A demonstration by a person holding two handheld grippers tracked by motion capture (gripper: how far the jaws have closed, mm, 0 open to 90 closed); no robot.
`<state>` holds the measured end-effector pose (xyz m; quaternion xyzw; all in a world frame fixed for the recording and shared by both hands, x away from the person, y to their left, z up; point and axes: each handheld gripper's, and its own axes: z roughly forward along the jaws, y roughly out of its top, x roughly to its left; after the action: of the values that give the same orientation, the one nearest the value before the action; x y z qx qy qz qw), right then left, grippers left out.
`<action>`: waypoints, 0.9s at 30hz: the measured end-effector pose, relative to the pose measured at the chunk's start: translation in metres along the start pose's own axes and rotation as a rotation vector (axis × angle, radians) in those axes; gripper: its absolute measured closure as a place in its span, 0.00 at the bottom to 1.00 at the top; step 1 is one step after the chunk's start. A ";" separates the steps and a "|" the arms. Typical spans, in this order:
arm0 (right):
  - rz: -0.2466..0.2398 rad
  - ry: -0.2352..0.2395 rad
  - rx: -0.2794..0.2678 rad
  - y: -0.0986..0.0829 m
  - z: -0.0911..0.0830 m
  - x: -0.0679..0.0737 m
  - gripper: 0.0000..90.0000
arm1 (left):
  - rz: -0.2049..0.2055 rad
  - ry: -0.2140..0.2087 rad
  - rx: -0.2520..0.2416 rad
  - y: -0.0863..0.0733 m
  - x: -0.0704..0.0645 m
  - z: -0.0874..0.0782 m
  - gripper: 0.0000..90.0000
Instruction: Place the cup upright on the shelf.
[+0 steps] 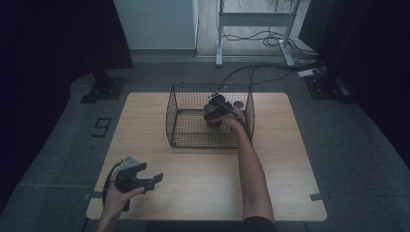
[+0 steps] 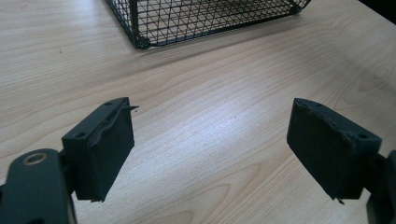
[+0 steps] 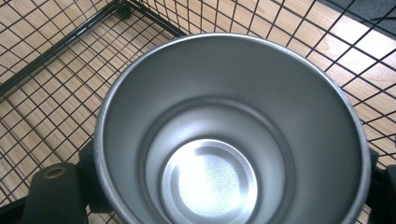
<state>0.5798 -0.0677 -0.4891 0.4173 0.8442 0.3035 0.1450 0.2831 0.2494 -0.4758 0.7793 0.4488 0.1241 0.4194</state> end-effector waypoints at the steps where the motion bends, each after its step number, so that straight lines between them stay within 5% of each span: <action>1: 0.000 0.001 0.000 0.000 0.000 0.000 0.20 | 0.000 0.000 0.000 0.000 0.000 0.000 0.17; 17: -0.020 -0.010 0.061 -0.005 -0.003 -0.003 0.19 | 0.002 -0.004 -0.001 0.000 0.000 -0.001 0.17; 27: 0.024 -0.004 0.009 -0.003 -0.012 -0.005 0.04 | -0.007 0.007 -0.006 0.000 0.001 -0.001 0.17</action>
<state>0.5753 -0.0780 -0.4820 0.4289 0.8401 0.3005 0.1413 0.2833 0.2512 -0.4750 0.7762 0.4526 0.1268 0.4203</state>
